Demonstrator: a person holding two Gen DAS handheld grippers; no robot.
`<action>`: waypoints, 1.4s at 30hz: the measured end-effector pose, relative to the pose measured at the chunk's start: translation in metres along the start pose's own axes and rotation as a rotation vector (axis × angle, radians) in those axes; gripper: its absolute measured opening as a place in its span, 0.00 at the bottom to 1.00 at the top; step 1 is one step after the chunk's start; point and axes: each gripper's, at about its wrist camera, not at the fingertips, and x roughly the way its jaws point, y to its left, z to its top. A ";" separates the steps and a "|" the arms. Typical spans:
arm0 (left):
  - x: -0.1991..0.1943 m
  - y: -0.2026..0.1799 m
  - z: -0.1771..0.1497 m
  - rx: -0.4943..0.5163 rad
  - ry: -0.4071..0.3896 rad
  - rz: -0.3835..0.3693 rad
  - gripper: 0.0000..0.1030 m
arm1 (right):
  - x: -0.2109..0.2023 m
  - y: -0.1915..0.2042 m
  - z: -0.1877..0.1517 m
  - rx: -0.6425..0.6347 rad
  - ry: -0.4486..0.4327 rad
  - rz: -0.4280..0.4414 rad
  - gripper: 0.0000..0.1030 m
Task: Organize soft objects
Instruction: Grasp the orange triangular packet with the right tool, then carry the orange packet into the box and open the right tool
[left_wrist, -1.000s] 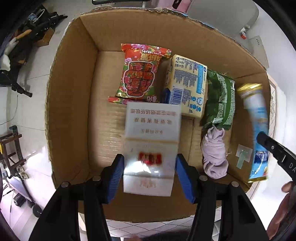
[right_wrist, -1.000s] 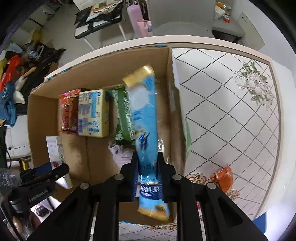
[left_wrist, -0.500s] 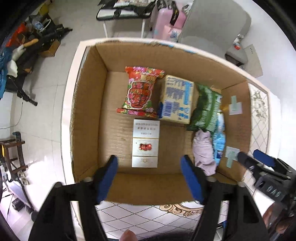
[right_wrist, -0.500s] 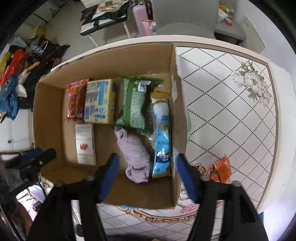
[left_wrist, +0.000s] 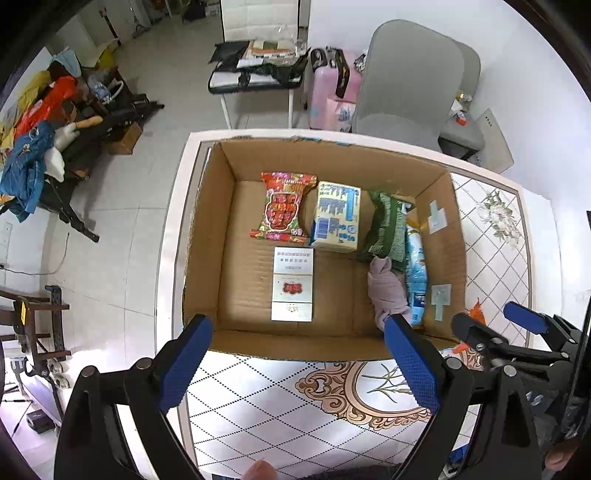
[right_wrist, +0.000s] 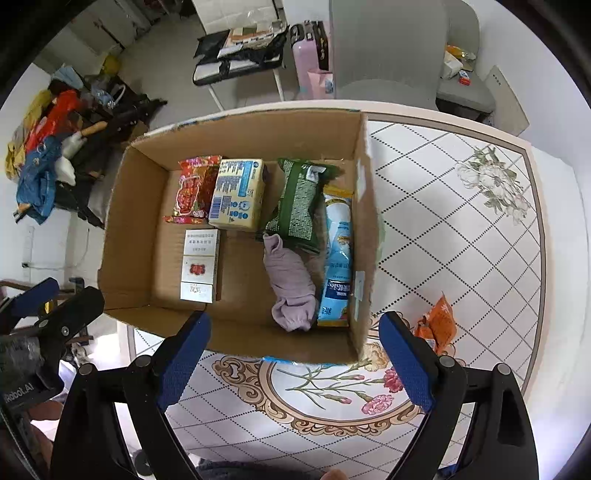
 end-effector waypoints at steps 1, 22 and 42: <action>-0.003 -0.003 -0.001 0.003 -0.011 0.011 0.93 | -0.006 -0.014 -0.004 0.035 -0.008 0.011 0.92; 0.093 -0.055 -0.008 0.010 0.115 0.183 0.93 | 0.147 -0.223 -0.052 0.654 0.262 0.134 0.67; 0.034 -0.009 -0.013 -0.060 0.091 0.025 0.93 | -0.015 -0.068 0.002 0.202 0.009 0.193 0.48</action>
